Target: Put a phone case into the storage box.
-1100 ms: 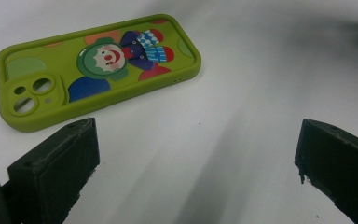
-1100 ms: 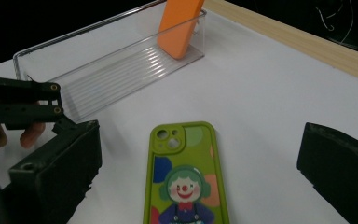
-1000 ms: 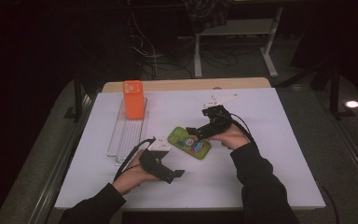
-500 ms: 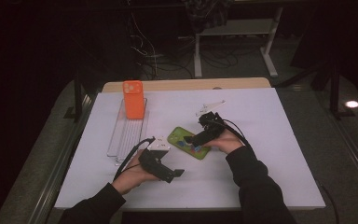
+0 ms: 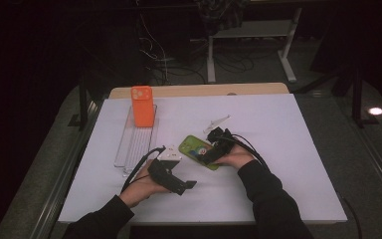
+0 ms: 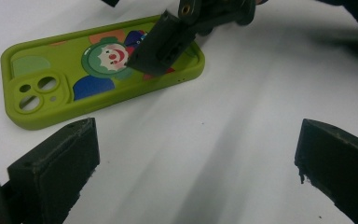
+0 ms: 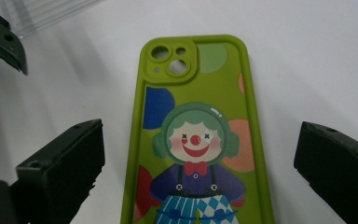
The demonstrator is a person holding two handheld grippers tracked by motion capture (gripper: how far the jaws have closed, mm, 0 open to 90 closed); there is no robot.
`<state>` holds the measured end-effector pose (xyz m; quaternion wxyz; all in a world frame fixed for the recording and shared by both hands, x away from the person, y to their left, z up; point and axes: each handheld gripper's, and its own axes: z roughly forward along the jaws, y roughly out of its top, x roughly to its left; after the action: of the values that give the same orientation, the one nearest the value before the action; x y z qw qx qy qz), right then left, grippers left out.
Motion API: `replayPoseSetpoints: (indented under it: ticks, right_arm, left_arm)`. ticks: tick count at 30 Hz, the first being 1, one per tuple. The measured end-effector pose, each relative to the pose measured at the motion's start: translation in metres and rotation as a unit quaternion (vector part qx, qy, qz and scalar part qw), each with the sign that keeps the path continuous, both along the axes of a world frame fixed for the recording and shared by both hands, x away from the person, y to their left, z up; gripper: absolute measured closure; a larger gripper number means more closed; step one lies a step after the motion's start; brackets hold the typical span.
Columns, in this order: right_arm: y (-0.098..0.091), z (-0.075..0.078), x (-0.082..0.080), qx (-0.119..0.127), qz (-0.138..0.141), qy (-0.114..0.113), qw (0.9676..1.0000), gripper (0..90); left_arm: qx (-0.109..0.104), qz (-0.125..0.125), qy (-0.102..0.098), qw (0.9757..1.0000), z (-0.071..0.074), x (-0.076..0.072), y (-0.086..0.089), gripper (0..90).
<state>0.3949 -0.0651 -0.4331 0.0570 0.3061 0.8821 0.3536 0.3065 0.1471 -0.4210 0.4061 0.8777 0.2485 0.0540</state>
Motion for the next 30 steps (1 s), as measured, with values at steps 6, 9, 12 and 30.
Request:
replayPoseSetpoints:
  ticks: [6, 9, 12, 30]
  right_arm:
    - [0.005, -0.008, -0.001, -0.018, 0.002, 0.006, 0.9998, 4.0]
    - [0.008, -0.011, -0.002, -0.025, 0.005, 0.005, 0.9997, 5.6]
    - [0.009, -0.014, -0.002, -0.032, 0.002, 0.006, 0.9995, 7.3]
    - [0.009, -0.015, -0.007, -0.047, 0.008, -0.023, 0.9986, 14.8]
  left_arm:
    - [0.000, 0.001, 0.001, 1.0000, 0.000, 0.000, 0.000, 0.0]
    - [-0.001, 0.002, 0.002, 1.0000, 0.000, 0.000, 0.000, 0.0]
    - [-0.002, 0.003, 0.003, 1.0000, -0.001, 0.000, 0.000, 0.0]
    - [-0.006, -0.004, 0.009, 0.9999, 0.000, 0.000, -0.003, 0.0]
